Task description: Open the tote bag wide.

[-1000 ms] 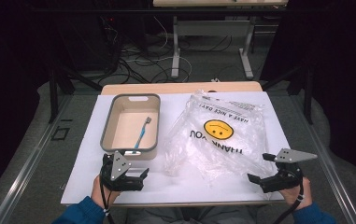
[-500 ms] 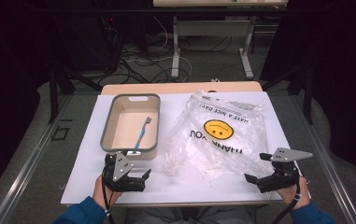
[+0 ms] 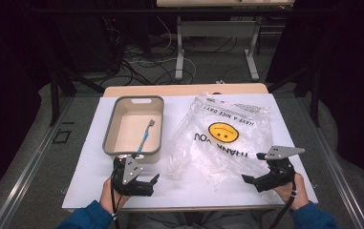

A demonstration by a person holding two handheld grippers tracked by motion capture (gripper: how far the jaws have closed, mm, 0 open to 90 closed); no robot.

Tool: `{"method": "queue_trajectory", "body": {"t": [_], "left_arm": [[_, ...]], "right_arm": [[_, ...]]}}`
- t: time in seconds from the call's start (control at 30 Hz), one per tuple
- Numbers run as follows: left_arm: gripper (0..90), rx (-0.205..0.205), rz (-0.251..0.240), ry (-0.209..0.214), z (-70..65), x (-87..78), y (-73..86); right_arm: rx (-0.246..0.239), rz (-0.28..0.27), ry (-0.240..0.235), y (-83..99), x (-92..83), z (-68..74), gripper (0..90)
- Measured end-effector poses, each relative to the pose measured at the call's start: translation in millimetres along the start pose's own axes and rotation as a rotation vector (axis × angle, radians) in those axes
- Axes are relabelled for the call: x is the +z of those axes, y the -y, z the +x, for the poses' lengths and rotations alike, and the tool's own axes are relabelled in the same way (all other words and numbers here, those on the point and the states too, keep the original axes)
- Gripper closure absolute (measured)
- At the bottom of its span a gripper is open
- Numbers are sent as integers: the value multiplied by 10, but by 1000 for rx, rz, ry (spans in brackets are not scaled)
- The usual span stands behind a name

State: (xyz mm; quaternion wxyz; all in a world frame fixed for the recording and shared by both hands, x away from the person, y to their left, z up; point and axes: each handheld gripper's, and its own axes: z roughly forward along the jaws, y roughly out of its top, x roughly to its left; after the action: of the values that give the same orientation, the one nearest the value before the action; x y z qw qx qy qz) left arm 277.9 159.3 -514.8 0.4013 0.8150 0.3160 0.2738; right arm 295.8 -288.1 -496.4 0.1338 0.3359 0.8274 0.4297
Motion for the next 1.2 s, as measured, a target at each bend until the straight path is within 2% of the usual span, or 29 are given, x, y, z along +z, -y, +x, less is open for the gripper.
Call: {"method": "queue_trajectory", "body": {"t": [0.07,0.17,0.2,0.27,0.3,0.37,0.6,0.63,0.67,0.87,0.93,1.0,1.07,1.1,1.13,1.2], "left_arm": [[6,3,1,8,3,7,-2],[6,10,6,-1,0,17,-6],[6,1,3,13,-7,25,-5],[6,-3,-5,8,-24,41,-2],[5,12,0,3,-19,42,-8],[5,3,4,19,-29,47,-10],[5,9,-4,17,-37,66,-15],[5,-4,3,25,-43,68,-13],[5,10,2,18,-36,74,-13],[5,5,14,37,-47,105,-6],[5,9,16,37,-48,109,-6],[5,9,15,38,-48,113,-6],[5,9,15,40,-46,116,-5],[5,11,9,34,-45,122,-2],[5,2,10,36,-51,124,1],[5,11,17,41,-46,123,-2]], "right_arm": [[-1,24,3,-25,55,3,0],[0,40,-5,-44,94,9,0],[-7,46,0,-55,111,7,0],[-6,57,-2,-76,153,10,0],[-5,77,-10,-95,180,8,0],[0,84,-5,-101,197,10,0],[-8,123,-13,-154,315,-9,0],[-5,129,-17,-162,332,-16,1],[-13,129,-11,-166,358,-30,2],[-5,152,-15,-213,470,-78,30],[10,180,-20,-232,515,-74,38],[-3,177,-22,-232,536,-86,44],[2,194,-24,-237,561,-92,53],[-3,222,-33,-241,569,-102,68],[4,213,-31,-236,581,-98,78],[5,201,-21,-228,599,-99,90]]}}
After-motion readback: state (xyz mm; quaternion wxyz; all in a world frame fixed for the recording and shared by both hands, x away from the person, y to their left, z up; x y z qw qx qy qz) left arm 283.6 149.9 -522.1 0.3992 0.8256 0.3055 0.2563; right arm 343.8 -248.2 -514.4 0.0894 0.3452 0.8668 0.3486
